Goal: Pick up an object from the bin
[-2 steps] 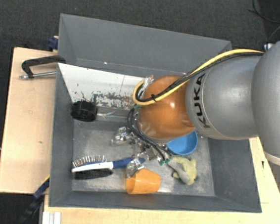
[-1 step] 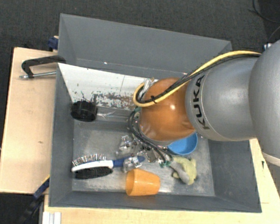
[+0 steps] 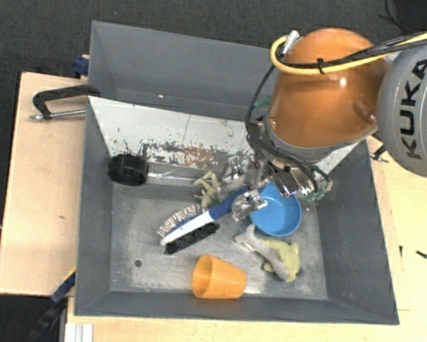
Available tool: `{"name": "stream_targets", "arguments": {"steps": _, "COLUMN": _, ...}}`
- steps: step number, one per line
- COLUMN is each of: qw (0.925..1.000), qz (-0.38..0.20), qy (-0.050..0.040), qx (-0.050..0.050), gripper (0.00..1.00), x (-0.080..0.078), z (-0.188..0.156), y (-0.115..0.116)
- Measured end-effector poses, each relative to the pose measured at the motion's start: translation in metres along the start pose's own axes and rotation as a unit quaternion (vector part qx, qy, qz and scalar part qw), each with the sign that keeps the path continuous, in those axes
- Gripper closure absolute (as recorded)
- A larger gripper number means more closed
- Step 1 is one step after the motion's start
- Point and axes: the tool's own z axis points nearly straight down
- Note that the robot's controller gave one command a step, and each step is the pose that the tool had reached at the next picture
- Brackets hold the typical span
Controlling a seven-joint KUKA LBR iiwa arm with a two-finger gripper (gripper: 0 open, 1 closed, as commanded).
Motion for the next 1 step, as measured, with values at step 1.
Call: {"name": "stream_targets", "arguments": {"steps": 1, "qw": 1.0000, "qz": -0.001, "qy": 0.0048, "qx": -0.003, "gripper": 1.00, "x": 0.0013, "z": 0.0049, "y": 0.0018}}
